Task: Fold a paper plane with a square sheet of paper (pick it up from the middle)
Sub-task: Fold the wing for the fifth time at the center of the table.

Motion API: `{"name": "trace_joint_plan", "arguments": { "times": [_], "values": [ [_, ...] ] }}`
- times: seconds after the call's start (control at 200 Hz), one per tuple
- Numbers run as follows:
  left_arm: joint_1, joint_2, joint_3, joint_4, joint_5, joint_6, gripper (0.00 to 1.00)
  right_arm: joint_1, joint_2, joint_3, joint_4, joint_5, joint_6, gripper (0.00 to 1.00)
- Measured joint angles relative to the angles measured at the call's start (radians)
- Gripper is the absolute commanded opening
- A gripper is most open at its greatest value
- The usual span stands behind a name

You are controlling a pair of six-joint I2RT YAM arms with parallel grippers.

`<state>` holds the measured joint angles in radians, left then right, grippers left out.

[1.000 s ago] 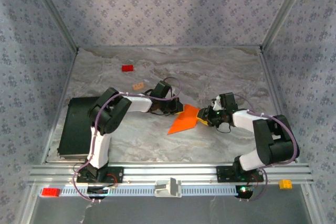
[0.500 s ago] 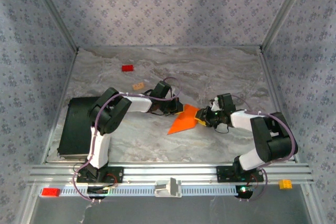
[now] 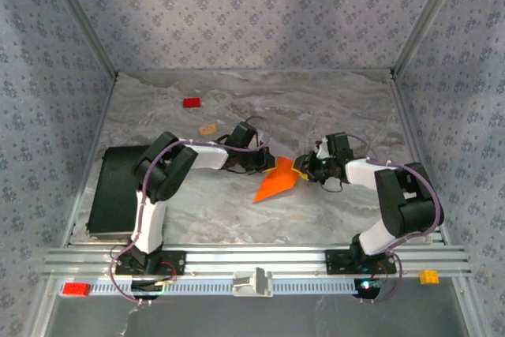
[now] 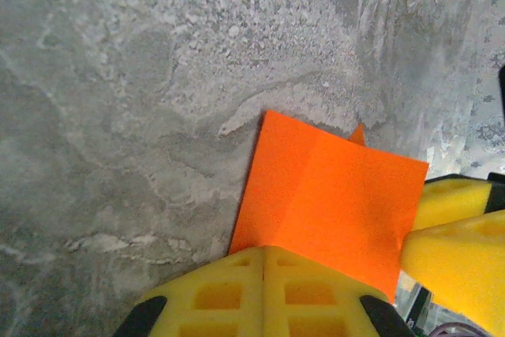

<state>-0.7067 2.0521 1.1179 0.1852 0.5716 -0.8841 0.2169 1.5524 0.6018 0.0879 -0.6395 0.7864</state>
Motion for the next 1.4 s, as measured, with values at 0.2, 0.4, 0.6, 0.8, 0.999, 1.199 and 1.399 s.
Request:
{"name": "trace_joint_plan", "arguments": {
  "times": [0.2, 0.4, 0.6, 0.8, 0.999, 1.199, 1.399],
  "values": [
    [0.0, -0.001, 0.0, -0.001, -0.003, -0.001, 0.04, -0.003, 0.014, 0.011, 0.01, -0.032, -0.016, 0.28],
    [0.0, -0.001, 0.0, -0.001, -0.003, -0.008, 0.04, -0.002, 0.017, 0.0, 0.031, -0.042, -0.016, 0.27],
    [0.0, -0.002, 0.0, -0.002, -0.003, -0.008, 0.04, -0.002, 0.017, -0.02, 0.037, -0.046, -0.016, 0.27],
    [0.0, -0.003, -0.001, -0.003, -0.006, -0.011, 0.05, 0.002, 0.017, -0.029, 0.045, -0.052, -0.016, 0.27],
    [0.0, -0.014, -0.012, -0.009, -0.014, -0.013, 0.05, 0.008, 0.027, -0.029, 0.052, -0.057, -0.016, 0.25],
    [0.004, -0.032, -0.029, -0.015, -0.02, -0.018, 0.09, 0.011, 0.035, -0.029, 0.052, -0.056, -0.017, 0.21],
    [0.006, -0.072, -0.053, -0.032, -0.034, -0.007, 0.25, 0.011, 0.035, -0.029, 0.053, -0.057, -0.018, 0.11]
  ]
}}
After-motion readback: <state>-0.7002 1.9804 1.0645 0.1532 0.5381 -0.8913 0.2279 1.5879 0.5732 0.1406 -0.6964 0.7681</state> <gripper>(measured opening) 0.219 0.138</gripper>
